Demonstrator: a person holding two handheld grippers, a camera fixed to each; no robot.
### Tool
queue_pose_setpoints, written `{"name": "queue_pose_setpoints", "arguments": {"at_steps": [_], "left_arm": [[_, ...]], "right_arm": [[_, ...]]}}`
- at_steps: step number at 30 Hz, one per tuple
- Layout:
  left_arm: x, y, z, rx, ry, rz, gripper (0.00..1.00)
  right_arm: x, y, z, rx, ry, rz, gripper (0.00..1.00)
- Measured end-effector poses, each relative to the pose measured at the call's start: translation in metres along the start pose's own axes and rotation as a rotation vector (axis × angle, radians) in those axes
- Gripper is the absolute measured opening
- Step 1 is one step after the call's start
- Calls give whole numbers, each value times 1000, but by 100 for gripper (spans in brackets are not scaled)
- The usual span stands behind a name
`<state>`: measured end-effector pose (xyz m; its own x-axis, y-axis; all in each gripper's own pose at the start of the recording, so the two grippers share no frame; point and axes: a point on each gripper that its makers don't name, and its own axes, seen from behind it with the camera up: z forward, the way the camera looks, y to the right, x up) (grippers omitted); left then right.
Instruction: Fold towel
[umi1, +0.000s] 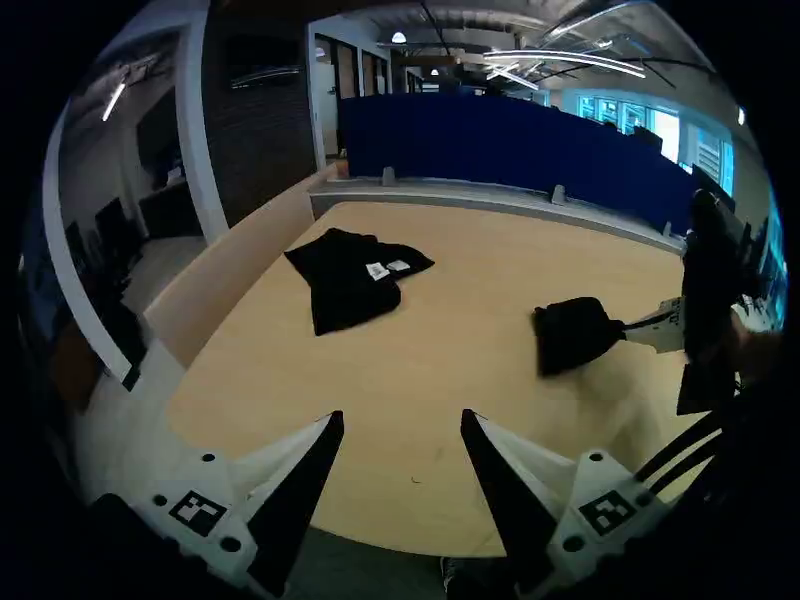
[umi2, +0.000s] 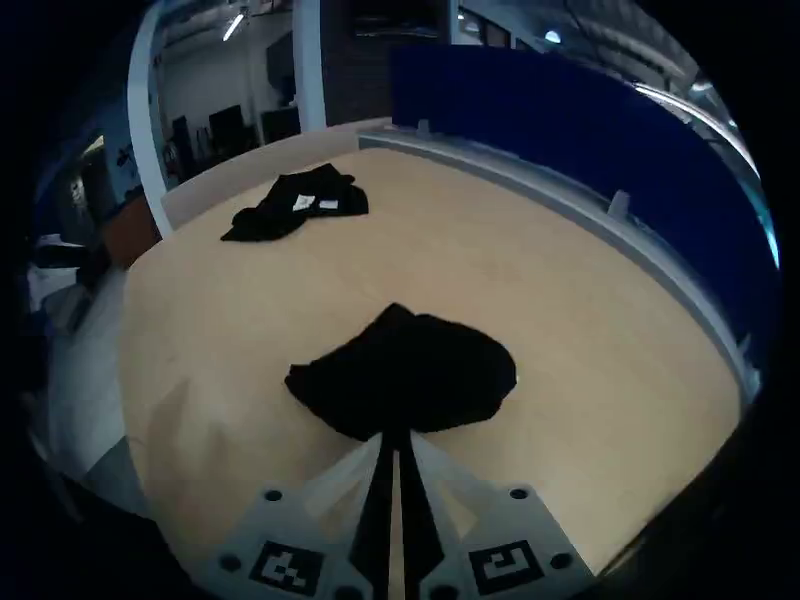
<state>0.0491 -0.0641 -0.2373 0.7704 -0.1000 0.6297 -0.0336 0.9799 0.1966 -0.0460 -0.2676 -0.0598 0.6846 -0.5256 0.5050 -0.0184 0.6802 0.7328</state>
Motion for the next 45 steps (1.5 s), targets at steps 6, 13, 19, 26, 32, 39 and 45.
{"name": "queue_pose_setpoints", "arguments": {"at_steps": [6,13,19,26,32,39,45], "left_arm": [[13,6,3,-17,23,23,86],[28,18,6,-51,49,38,86],[39,31,9,-80,67,56,87],[47,47,13,-105,77,75,86],[51,58,15,-114,78,87,86],[54,66,16,-116,76,100,86],[54,74,18,-120,66,99,86]], "right_arm": [[40,13,-31,-3,50,-37,4],[78,31,-76,12,80,-68,4],[94,59,-110,-13,89,-94,4],[95,96,-140,-49,93,-91,3],[93,133,-163,-74,98,-79,3],[80,181,-189,-104,91,-55,3],[63,224,-208,-140,71,-47,3]]}}
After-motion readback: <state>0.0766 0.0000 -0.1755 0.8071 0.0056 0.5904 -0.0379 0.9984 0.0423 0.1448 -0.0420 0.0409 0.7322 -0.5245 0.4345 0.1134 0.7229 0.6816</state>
